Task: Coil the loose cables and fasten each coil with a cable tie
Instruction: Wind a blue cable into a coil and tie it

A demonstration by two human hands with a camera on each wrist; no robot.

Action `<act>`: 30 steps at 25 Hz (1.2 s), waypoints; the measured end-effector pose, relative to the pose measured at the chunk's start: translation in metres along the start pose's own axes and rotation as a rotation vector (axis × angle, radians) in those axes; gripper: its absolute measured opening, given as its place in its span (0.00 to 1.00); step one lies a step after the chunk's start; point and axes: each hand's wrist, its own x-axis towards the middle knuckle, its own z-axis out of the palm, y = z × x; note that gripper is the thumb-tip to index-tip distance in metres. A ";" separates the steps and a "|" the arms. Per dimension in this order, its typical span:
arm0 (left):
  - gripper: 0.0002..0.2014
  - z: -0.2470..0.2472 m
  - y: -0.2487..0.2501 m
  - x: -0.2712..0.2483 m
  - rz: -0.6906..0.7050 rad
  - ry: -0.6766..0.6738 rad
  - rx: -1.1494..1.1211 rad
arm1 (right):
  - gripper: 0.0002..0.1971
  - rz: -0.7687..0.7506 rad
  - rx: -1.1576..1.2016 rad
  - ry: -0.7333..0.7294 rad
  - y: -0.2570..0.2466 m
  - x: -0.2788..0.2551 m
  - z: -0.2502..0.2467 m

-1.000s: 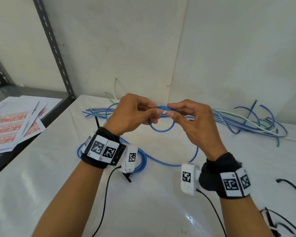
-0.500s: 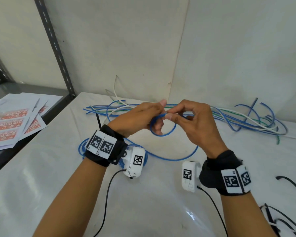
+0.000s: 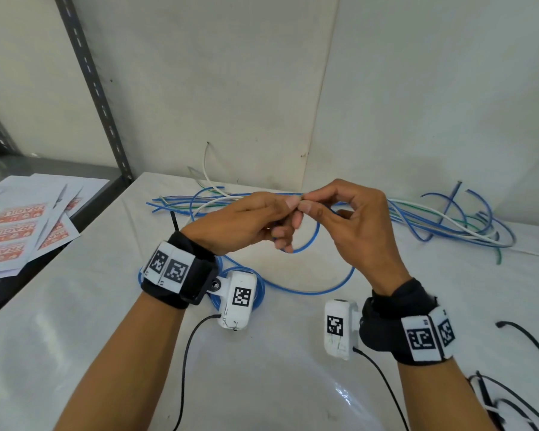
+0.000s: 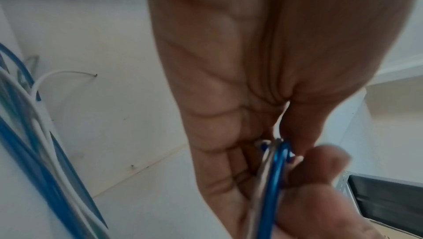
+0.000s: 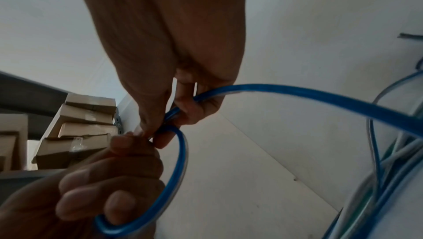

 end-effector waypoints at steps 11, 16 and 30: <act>0.18 0.003 0.006 0.006 0.105 0.135 -0.260 | 0.03 0.074 0.274 0.146 -0.007 0.000 0.008; 0.15 0.002 0.010 0.001 0.068 0.192 0.051 | 0.05 0.049 0.164 0.024 -0.005 0.002 -0.004; 0.13 0.010 0.004 0.016 0.267 0.415 -0.373 | 0.03 0.079 0.367 0.319 -0.005 -0.004 0.031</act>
